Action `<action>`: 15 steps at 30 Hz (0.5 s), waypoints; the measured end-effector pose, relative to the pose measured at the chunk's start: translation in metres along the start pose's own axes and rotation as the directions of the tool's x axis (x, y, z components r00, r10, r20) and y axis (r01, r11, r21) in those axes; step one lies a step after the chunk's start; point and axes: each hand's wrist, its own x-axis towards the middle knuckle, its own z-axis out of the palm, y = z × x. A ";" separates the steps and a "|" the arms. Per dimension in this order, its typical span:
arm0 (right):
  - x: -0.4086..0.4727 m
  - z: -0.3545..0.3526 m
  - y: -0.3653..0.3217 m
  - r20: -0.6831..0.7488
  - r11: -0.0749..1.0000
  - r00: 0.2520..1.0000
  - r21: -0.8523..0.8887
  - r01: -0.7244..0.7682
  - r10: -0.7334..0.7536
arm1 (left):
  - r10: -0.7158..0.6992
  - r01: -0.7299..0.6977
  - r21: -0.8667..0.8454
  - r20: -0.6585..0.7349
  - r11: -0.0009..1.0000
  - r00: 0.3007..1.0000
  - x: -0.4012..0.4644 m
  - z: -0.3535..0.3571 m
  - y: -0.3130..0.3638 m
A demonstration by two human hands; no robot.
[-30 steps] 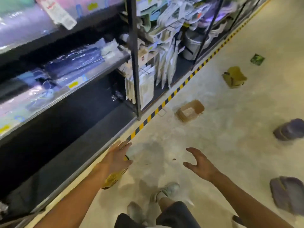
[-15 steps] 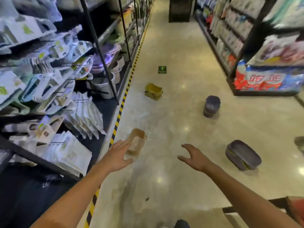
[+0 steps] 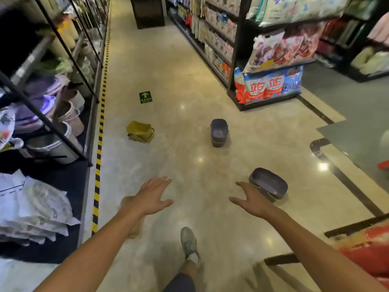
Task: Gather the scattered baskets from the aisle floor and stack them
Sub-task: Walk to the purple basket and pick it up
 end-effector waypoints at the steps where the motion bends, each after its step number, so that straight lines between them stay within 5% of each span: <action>1: 0.016 -0.007 -0.001 -0.004 1.000 1.000 0.007 -0.013 0.013 | 0.010 -0.010 0.007 0.003 1.000 1.000 0.020 -0.008 -0.004; 15: 0.264 -0.134 -0.042 -0.011 0.985 0.986 0.045 -0.164 0.165 | 0.122 -0.124 0.058 0.035 0.991 0.992 0.321 -0.153 -0.054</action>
